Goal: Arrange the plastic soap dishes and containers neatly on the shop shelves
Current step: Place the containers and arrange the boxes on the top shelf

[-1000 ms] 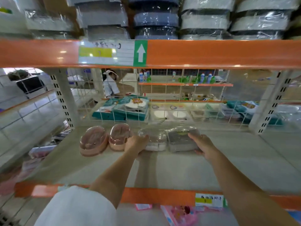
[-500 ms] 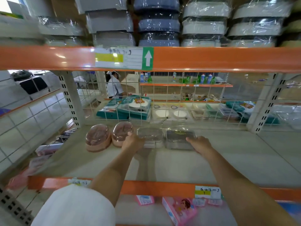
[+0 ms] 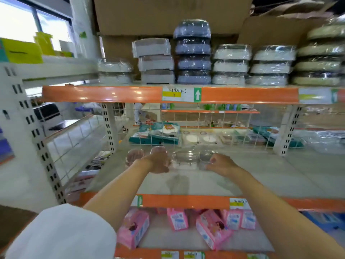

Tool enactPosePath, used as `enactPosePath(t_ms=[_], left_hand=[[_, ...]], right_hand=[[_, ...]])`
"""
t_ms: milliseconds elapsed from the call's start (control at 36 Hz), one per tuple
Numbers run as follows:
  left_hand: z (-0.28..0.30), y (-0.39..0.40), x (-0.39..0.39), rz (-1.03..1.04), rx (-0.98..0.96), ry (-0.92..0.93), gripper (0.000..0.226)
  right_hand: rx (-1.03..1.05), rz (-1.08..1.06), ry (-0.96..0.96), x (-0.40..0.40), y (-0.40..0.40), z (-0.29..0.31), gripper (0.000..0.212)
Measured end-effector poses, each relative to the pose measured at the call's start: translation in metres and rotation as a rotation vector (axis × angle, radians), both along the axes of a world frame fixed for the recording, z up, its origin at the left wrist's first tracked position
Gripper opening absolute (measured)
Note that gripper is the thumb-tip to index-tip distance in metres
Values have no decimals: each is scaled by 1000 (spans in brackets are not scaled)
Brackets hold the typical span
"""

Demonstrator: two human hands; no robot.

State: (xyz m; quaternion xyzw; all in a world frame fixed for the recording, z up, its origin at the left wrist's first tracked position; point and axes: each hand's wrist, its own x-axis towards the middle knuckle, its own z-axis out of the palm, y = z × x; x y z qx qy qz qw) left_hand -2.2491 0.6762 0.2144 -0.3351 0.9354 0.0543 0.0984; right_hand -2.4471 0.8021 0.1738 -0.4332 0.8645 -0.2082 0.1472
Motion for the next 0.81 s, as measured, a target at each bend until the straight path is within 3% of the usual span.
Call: enactPosePath(t_ms=[139, 194, 417, 528, 806], left_hand=[[25, 16, 46, -60, 26, 28, 53], [36, 20, 62, -84, 2, 54, 47], [78, 25, 120, -157, -77, 170, 22], [106, 30, 144, -183, -130, 246, 29], [160, 40, 182, -220, -190, 500, 23]], right_hand=[[60, 135, 105, 46, 11, 27, 47], [55, 179, 136, 67, 16, 41, 49], [-42, 279, 211, 141, 37, 92, 38], [-76, 318, 253, 169, 44, 119, 26], [-220, 357, 305, 208, 51, 174, 27]])
